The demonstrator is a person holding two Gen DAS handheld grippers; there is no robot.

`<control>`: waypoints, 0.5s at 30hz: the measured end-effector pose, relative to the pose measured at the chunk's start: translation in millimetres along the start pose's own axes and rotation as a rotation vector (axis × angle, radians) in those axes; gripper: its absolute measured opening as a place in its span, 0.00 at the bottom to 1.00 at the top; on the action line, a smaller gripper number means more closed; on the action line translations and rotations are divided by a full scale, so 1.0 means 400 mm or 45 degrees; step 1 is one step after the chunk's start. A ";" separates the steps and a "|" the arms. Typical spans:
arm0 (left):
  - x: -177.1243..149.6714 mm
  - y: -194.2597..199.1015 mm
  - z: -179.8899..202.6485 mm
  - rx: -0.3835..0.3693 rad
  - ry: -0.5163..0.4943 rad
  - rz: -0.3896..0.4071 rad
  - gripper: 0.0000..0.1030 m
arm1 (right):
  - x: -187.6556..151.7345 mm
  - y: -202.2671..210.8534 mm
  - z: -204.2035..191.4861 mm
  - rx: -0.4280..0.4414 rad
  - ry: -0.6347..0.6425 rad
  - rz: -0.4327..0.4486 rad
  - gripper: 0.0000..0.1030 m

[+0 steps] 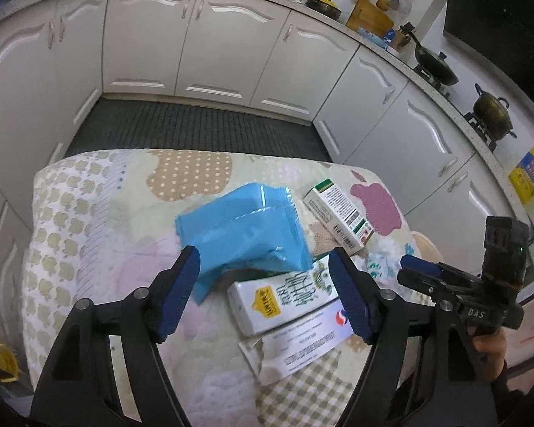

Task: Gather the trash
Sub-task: 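Grasp the blue packet with left tool while right tool grasps the white plastic bag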

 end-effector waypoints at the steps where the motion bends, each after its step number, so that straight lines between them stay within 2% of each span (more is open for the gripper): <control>1: 0.007 -0.004 0.001 -0.003 0.001 -0.002 0.72 | 0.003 0.001 -0.003 0.005 0.010 -0.002 0.60; 11: 0.054 -0.089 0.027 0.052 -0.050 -0.057 0.72 | 0.006 -0.008 -0.009 0.012 0.030 -0.017 0.60; 15: 0.065 -0.112 0.034 0.080 -0.063 -0.043 0.72 | -0.001 -0.028 -0.028 0.011 0.084 -0.044 0.60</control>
Point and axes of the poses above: each gripper's, at about its wrist camera, not at the fingertips, and y roughly against the way its jaws point, z to its right, x to its top, the point moved 2 cm from there along -y, roughly the way its jaws point, and after that the axes turned 2 degrees about y, right-handed, at the moved point
